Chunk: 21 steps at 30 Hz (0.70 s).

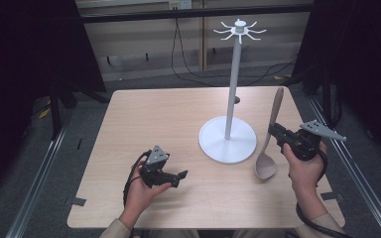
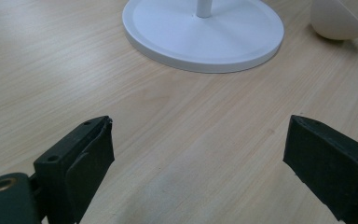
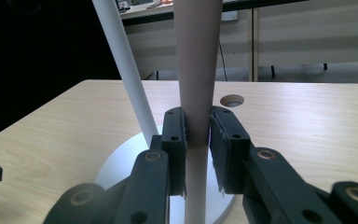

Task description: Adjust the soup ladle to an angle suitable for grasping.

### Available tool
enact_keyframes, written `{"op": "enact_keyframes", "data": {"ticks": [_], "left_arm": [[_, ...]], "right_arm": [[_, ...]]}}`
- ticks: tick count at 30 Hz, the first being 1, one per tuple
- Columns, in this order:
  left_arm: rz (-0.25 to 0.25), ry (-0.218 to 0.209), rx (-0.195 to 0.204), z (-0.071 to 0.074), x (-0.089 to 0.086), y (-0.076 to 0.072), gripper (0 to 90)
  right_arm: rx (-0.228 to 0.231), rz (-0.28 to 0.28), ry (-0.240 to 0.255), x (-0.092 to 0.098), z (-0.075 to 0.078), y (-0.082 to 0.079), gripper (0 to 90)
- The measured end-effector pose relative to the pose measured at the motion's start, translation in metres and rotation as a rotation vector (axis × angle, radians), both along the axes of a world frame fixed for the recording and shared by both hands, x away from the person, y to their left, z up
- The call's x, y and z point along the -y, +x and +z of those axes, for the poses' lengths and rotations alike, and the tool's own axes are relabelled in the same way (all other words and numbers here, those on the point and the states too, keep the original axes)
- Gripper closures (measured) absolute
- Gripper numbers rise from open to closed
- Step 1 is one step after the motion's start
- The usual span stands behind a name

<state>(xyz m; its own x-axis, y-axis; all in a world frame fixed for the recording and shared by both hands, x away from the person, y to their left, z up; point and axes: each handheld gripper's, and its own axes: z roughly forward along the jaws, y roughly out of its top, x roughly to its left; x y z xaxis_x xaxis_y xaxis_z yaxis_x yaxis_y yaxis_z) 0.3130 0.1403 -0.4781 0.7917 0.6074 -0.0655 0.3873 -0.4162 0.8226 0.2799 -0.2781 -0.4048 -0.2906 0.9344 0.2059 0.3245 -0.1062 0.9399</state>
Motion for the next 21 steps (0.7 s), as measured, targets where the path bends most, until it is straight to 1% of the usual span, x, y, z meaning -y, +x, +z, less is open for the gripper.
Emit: {"op": "enact_keyframes", "data": {"ticks": [2,7,12,16,20,21], "left_arm": [[0.002,-0.002,0.000,0.000,0.000,0.000,8.1],[0.002,0.000,0.002,0.000,0.000,0.000,8.1],[0.003,0.000,0.003,0.001,0.000,0.000,8.1],[0.006,0.001,0.001,0.001,-0.001,0.000,8.1],[0.005,0.000,0.003,0.001,-0.001,0.000,8.2],[0.004,0.001,0.004,0.001,-0.001,0.000,8.2]], "right_arm": [[0.007,0.005,0.005,0.000,0.002,0.000,76.6],[0.035,0.010,-0.007,-0.002,0.006,-0.001,76.7],[0.062,0.019,-0.001,-0.005,0.011,-0.002,76.7],[0.082,0.023,-0.008,-0.009,0.016,-0.002,76.7],[0.095,0.034,0.001,-0.012,0.020,-0.002,76.7],[0.106,0.037,0.000,-0.013,0.023,-0.002,76.7]]}}
